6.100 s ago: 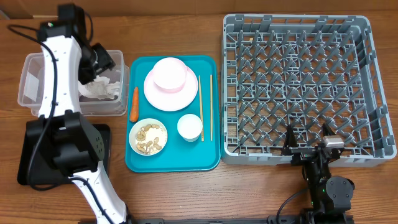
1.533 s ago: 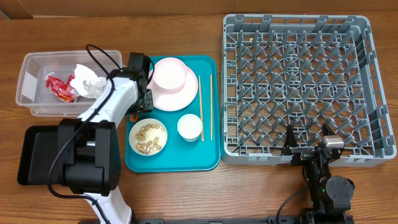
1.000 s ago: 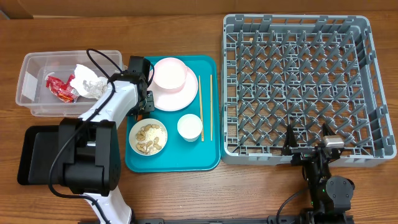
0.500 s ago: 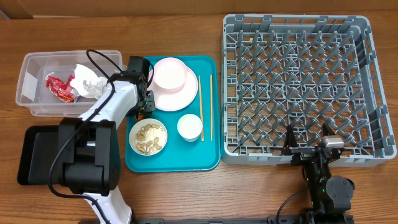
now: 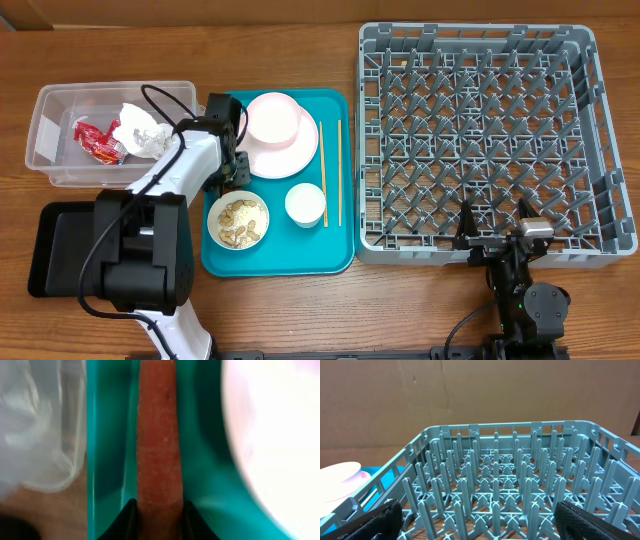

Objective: Sort waste into correct bins and load items into the dishwasher
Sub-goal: 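Lower the left gripper and grasp the orange carrot lengthwise, then carry the carrot left and lower it onto the black tray, then move the left gripper over the white bowl of rice and peanuts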

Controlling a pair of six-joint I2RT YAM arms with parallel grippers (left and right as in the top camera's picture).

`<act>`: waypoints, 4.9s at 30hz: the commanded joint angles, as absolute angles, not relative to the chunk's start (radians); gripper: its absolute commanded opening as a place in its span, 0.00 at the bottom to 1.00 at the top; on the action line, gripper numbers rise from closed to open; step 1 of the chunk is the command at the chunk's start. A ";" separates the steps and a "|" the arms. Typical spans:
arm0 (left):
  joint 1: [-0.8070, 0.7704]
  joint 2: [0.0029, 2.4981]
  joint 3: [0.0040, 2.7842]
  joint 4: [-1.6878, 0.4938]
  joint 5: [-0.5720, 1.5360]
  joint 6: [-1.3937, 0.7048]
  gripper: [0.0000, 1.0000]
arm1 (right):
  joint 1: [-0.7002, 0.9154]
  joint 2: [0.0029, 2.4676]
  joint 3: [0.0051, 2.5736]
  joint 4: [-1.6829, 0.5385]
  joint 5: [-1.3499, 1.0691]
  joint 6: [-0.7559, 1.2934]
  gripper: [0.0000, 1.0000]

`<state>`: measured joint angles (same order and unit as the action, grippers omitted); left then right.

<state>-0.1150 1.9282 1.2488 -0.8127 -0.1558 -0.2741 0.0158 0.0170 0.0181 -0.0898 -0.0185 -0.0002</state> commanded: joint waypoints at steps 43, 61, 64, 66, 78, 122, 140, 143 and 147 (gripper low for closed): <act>0.503 1.612 1.501 -1.242 0.041 -0.644 0.04 | 0.023 0.016 0.008 -0.084 -0.010 -0.004 1.00; 0.628 1.615 1.059 -0.783 0.043 -0.698 0.04 | 0.023 0.016 0.008 -0.084 -0.010 -0.004 1.00; 0.628 1.615 0.996 -0.705 0.043 -0.704 0.05 | 0.023 0.016 0.008 -0.084 -0.010 -0.004 1.00; 0.628 1.615 0.967 -0.671 0.046 -0.723 0.16 | 0.023 0.016 0.008 -0.084 -0.010 -0.004 1.00; 0.628 1.614 0.965 -0.667 0.113 -0.730 0.74 | 0.023 0.016 0.008 -0.084 -0.010 -0.004 1.00; 0.159 1.488 1.274 -1.043 0.888 -0.065 0.73 | 0.023 0.016 0.008 -0.084 -0.010 -0.004 1.00; -0.307 1.492 1.243 -1.149 0.041 -0.375 0.41 | 0.023 0.016 0.008 -0.084 -0.010 -0.004 1.00; -0.315 1.492 1.218 -1.136 0.042 -0.376 0.34 | 0.023 0.016 0.008 -0.084 -0.010 -0.004 1.00; -0.315 1.492 1.178 -1.113 0.050 -0.390 0.34 | 0.023 0.016 0.008 -0.084 -0.010 -0.004 1.00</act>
<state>-0.3111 1.4986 1.2102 -1.1217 0.0742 -0.3645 0.0158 0.0170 0.0181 -0.0902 -0.0177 -0.0010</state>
